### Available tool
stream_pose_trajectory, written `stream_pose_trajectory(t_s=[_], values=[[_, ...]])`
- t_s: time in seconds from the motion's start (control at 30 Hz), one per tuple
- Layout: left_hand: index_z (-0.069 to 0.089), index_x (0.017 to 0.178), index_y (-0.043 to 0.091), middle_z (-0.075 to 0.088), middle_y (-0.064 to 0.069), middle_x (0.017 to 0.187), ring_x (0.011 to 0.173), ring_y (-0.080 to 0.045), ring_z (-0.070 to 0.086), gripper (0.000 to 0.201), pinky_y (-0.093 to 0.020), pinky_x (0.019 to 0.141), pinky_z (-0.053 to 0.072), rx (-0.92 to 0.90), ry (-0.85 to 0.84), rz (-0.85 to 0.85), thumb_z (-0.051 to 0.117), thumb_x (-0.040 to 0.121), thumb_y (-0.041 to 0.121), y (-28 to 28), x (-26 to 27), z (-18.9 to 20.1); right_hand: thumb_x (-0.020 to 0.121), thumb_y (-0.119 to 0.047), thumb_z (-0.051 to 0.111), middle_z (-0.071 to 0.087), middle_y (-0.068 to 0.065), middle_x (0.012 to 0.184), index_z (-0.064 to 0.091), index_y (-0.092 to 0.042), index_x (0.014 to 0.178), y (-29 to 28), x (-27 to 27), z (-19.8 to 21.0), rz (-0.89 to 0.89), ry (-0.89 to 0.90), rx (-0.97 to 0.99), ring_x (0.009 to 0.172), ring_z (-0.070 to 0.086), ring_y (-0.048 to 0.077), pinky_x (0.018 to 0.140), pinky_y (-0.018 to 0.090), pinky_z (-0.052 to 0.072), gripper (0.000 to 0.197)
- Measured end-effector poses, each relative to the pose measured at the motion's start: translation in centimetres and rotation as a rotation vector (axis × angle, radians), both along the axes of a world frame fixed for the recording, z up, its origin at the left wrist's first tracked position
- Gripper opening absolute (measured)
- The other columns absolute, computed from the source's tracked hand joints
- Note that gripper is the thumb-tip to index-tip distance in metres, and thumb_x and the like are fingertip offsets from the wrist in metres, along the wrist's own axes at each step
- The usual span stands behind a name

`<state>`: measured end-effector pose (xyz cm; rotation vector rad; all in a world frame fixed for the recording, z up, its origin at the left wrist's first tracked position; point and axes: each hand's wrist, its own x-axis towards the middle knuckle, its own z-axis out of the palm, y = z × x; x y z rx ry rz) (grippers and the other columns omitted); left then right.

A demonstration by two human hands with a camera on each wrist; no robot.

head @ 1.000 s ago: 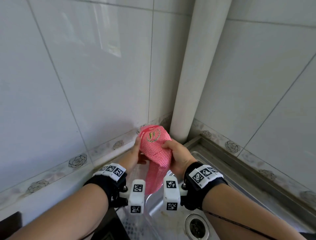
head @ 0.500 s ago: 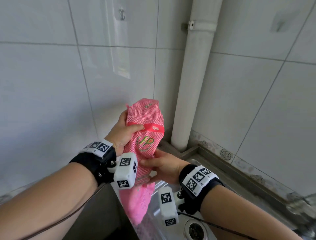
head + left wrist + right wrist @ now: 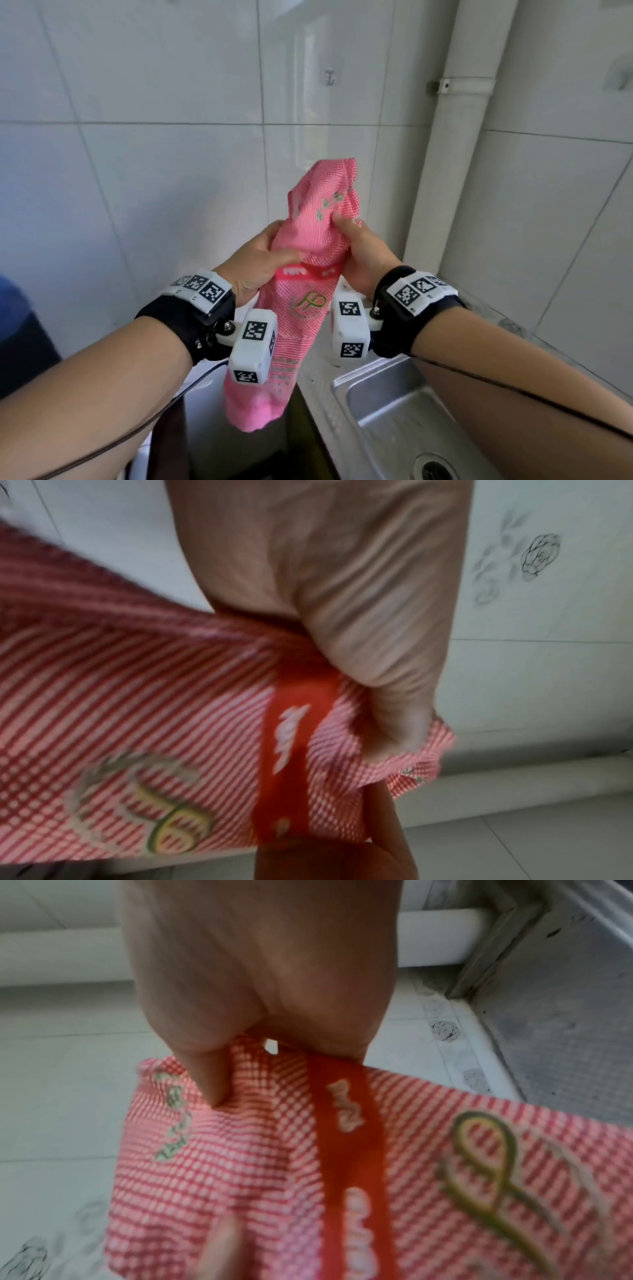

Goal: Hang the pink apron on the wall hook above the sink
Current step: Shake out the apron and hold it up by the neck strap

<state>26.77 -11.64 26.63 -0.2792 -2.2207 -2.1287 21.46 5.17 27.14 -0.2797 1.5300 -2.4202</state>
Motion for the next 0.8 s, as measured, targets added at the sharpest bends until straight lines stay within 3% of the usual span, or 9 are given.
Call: stream_pose_trajectory(t_s=[0.07,0.13,0.2,0.27,0.33,0.43,0.6,0.7,0.8], values=[[0.067,0.105,0.019,0.078,-0.002,0.096,0.089,-0.020,0.074,0.026,-0.034,0.080,0.057,0.011,-0.037,-0.005,0.067,0.083,0.033,-0.6,1.1,-0.2,0.094,-0.009,0.051,0.067,0.019,0.117,0.056,-0.005,0.126,-0.8,0.5,-0.1,0.029,0.033,-0.001,0.099,0.066,0.034,0.092,0.048,0.052,0.032],[0.069,0.083,0.020,0.076,0.009,0.074,0.070,-0.007,0.071,0.048,-0.030,0.070,0.053,-0.006,-0.091,0.107,0.049,0.083,0.063,-1.3,1.8,-0.4,0.092,0.002,0.049,0.069,0.017,0.103,0.061,-0.005,0.113,-1.4,1.2,-1.0,0.078,0.058,0.010,0.086,0.068,0.030,0.084,0.044,0.056,0.025],[0.060,0.071,0.017,0.065,0.011,0.054,0.050,-0.005,0.063,0.065,-0.027,0.058,0.047,0.058,-0.128,0.243,0.034,0.083,0.075,-2.1,1.9,-0.7,0.090,0.008,0.049,0.069,0.014,0.089,0.062,-0.007,0.099,-1.8,2.0,-2.1,0.117,0.070,0.031,0.072,0.068,0.026,0.071,0.039,0.058,0.022],[0.067,0.085,0.014,0.073,0.004,0.066,0.056,-0.012,0.068,0.082,-0.029,0.056,0.051,0.136,-0.190,0.291,0.033,0.070,0.087,-3.1,2.1,-1.1,0.087,0.012,0.049,0.067,0.013,0.085,0.063,-0.007,0.094,-2.1,3.0,-3.1,0.151,0.102,0.084,0.069,0.064,0.025,0.067,0.037,0.057,0.024],[0.074,0.102,0.017,0.079,-0.008,0.095,0.081,-0.024,0.075,0.098,-0.037,0.071,0.057,0.203,-0.285,0.239,0.044,0.050,0.094,-3.9,2.4,-1.3,0.086,0.012,0.052,0.067,0.010,0.082,0.067,-0.008,0.087,-2.1,4.0,-4.2,0.173,0.146,0.178,0.072,0.062,0.025,0.072,0.038,0.055,0.025],[0.073,0.106,0.017,0.074,-0.016,0.111,0.102,-0.031,0.071,0.087,-0.044,0.087,0.053,0.179,-0.299,0.186,0.056,0.052,0.084,-4.1,2.9,-1.2,0.083,0.005,0.061,0.069,0.011,0.086,0.072,-0.013,0.080,-1.9,5.2,-5.4,0.186,0.140,0.295,0.083,0.063,0.030,0.087,0.050,0.051,0.021],[0.073,0.100,0.015,0.077,-0.005,0.096,0.091,-0.023,0.070,0.073,-0.039,0.086,0.054,0.101,-0.171,0.007,0.079,0.049,0.067,-3.9,3.3,-1.7,0.091,-0.010,0.059,0.068,0.015,0.089,0.069,-0.008,0.087,-0.8,5.3,-5.8,0.099,-0.001,0.174,0.076,0.063,0.030,0.081,0.046,0.053,0.011],[0.072,0.092,0.020,0.075,0.006,0.085,0.082,-0.008,0.069,0.061,-0.026,0.076,0.051,-0.004,-0.099,-0.024,0.091,0.041,0.048,-4.3,3.1,-2.0,0.091,-0.022,0.057,0.069,0.023,0.109,0.068,0.000,0.098,-0.1,4.5,-5.8,0.006,-0.094,0.144,0.098,0.064,0.040,0.099,0.059,0.046,0.025],[0.070,0.080,0.018,0.072,0.004,0.074,0.073,-0.010,0.066,0.028,-0.025,0.071,0.047,-0.018,-0.041,0.027,0.082,0.060,0.033,-4.3,3.0,-1.9,0.091,-0.029,0.049,0.066,0.021,0.117,0.061,0.003,0.108,0.5,4.1,-6.2,-0.023,-0.163,0.120,0.108,0.062,0.040,0.102,0.054,0.044,0.038]])
